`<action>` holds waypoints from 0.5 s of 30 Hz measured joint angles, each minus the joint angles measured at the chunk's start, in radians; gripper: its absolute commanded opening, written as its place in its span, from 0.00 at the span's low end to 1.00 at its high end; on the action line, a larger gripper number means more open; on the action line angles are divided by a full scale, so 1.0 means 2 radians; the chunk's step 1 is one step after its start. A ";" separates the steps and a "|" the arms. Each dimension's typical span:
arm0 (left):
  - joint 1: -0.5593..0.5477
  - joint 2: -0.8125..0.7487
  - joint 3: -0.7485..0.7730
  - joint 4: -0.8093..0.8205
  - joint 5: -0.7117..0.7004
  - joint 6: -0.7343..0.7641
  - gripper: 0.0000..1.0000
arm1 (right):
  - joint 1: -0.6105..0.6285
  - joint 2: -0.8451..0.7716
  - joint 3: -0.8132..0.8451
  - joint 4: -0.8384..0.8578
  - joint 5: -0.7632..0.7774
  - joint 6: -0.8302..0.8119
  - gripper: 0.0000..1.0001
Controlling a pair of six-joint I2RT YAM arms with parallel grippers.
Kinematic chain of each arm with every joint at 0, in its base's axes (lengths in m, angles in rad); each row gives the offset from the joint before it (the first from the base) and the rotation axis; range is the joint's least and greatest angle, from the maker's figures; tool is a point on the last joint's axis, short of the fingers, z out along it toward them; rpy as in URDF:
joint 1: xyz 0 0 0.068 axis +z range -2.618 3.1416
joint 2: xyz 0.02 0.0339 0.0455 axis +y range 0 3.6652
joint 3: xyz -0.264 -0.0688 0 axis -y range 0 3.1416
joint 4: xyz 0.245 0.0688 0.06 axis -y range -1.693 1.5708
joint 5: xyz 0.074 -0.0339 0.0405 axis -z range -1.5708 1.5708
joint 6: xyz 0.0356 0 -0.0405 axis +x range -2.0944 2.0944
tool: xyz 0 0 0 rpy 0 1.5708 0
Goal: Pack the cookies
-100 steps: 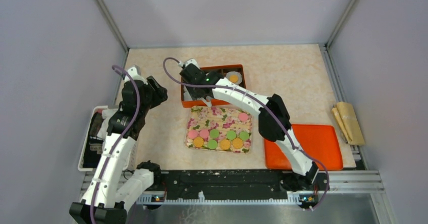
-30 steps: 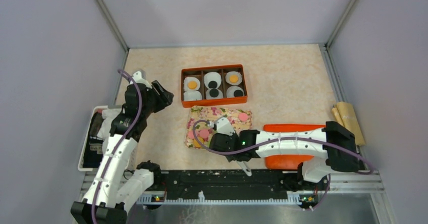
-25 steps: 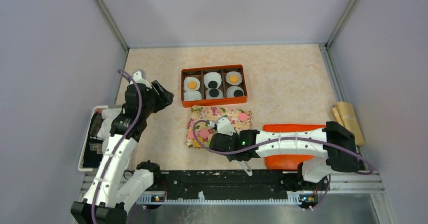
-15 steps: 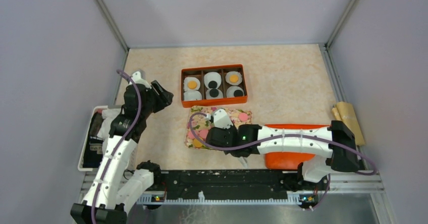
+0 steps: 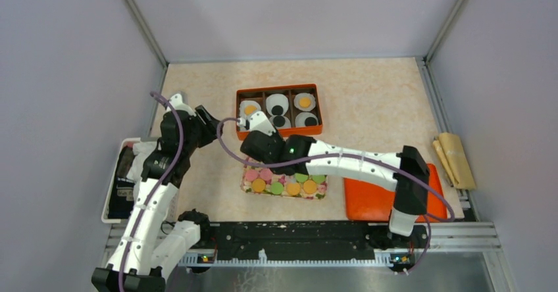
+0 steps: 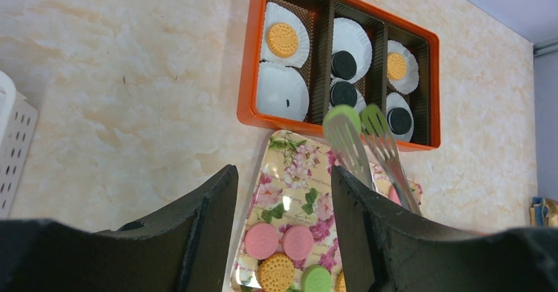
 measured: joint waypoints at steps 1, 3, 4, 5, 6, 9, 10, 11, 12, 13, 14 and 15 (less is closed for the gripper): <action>0.000 -0.002 0.000 -0.001 -0.002 0.002 0.61 | -0.014 0.014 0.011 0.006 -0.002 -0.011 0.25; 0.000 -0.004 0.000 -0.003 -0.006 0.005 0.61 | -0.034 0.038 0.029 0.014 -0.007 -0.026 0.25; 0.000 -0.004 0.000 -0.005 -0.009 0.005 0.61 | -0.042 0.048 0.038 0.019 -0.009 -0.034 0.25; 0.000 -0.004 0.000 -0.006 -0.011 0.006 0.61 | -0.050 0.059 0.046 0.025 -0.012 -0.041 0.25; 0.000 -0.004 0.000 -0.006 -0.013 0.006 0.61 | -0.056 0.068 0.051 0.029 -0.014 -0.047 0.25; 0.000 -0.004 0.000 -0.007 -0.014 0.007 0.61 | -0.067 0.093 0.068 0.042 -0.023 -0.060 0.25; 0.000 -0.004 0.000 -0.007 -0.014 0.007 0.61 | -0.069 0.099 0.072 0.045 -0.027 -0.064 0.25; 0.000 -0.004 0.000 -0.007 -0.014 0.007 0.61 | -0.070 0.105 0.077 0.046 -0.031 -0.066 0.25; 0.000 -0.004 0.000 -0.007 -0.014 0.008 0.61 | -0.071 0.111 0.080 0.048 -0.034 -0.068 0.25; 0.000 -0.004 0.000 -0.008 -0.015 0.008 0.61 | -0.071 0.115 0.082 0.051 -0.038 -0.069 0.25; 0.000 -0.004 0.000 -0.008 -0.016 0.009 0.61 | -0.071 0.121 0.083 0.054 -0.042 -0.071 0.25; 0.000 -0.004 0.000 -0.008 -0.017 0.010 0.61 | -0.071 0.124 0.083 0.056 -0.045 -0.072 0.25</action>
